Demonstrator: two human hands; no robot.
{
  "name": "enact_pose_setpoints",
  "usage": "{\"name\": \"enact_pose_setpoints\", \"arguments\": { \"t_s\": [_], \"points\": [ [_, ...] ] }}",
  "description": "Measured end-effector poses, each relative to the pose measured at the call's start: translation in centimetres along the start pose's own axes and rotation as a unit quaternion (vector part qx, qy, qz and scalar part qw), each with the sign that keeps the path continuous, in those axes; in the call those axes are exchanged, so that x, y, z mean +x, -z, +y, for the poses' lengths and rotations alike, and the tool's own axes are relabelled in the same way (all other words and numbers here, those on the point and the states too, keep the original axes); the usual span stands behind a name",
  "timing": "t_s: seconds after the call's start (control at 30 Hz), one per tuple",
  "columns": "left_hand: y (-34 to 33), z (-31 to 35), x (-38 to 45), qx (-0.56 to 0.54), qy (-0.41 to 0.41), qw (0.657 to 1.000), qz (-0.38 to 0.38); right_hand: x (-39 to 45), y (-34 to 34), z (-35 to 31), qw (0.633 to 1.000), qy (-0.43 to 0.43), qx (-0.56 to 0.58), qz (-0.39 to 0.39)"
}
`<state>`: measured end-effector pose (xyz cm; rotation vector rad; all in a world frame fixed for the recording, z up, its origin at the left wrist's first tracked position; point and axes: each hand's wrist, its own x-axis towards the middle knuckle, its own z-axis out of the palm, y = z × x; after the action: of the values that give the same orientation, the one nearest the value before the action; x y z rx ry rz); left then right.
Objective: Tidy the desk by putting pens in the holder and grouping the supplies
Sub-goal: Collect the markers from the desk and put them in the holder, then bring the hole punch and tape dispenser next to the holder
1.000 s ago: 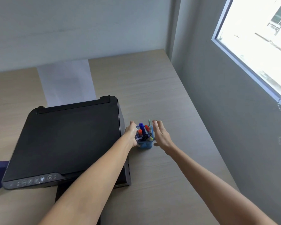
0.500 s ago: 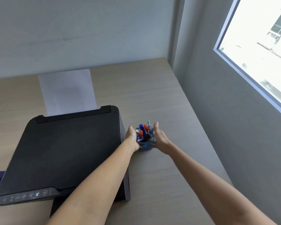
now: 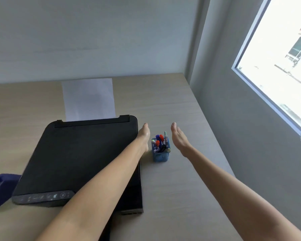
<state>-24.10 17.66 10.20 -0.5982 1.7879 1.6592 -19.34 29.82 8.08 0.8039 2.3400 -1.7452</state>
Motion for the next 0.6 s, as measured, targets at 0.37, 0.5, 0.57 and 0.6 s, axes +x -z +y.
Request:
{"name": "enact_pose_setpoints", "arguments": {
  "t_s": [0.37, 0.5, 0.57, 0.6],
  "points": [
    [21.8, 1.3, -11.0, -0.059, -0.184, 0.981, 0.03, -8.2, -13.3, -12.5, 0.972, 0.207, -0.093, -0.057],
    [33.8, -3.7, -13.0, -0.074, -0.175, 0.973, 0.133, -12.0, -23.2, -14.7, 0.951, 0.231, -0.142, -0.147],
    [39.6, -7.2, -14.4, -0.067, -0.152, 0.967, 0.195, -14.1, -28.6, -15.3, 0.934, 0.257, -0.172, -0.18],
    [42.2, -9.2, -15.1, -0.052, -0.143, 0.965, 0.215, -14.9, -31.0, -15.3, 0.925, 0.264, -0.185, -0.2]
  ]
}}
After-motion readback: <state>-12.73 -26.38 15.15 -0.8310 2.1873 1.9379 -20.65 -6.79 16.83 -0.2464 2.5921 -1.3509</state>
